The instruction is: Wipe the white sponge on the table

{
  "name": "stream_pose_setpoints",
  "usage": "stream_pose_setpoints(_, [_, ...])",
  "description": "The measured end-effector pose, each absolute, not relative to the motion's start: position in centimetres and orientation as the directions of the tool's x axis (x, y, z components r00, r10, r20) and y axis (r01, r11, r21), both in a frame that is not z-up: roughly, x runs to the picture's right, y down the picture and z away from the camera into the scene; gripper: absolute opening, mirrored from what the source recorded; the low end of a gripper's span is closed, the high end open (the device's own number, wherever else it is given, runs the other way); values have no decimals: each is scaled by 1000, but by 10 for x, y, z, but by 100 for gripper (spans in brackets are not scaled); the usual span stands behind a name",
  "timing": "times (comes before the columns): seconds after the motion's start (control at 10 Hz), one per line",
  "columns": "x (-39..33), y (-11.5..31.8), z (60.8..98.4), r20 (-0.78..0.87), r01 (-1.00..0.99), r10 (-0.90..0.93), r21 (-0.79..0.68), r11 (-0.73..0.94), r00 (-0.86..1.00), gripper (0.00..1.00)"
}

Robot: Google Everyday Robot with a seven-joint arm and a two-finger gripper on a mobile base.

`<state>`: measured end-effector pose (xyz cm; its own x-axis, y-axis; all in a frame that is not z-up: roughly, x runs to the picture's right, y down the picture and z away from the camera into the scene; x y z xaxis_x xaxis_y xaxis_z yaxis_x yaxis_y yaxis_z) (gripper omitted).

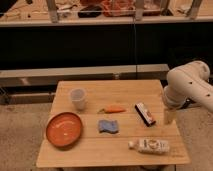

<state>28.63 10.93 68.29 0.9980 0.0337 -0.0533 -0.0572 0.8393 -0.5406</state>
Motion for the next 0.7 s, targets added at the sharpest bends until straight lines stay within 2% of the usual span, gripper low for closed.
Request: stream_pose_setpoints(0.7, [286, 109, 683, -53, -57, 34, -541, 839, 998, 80])
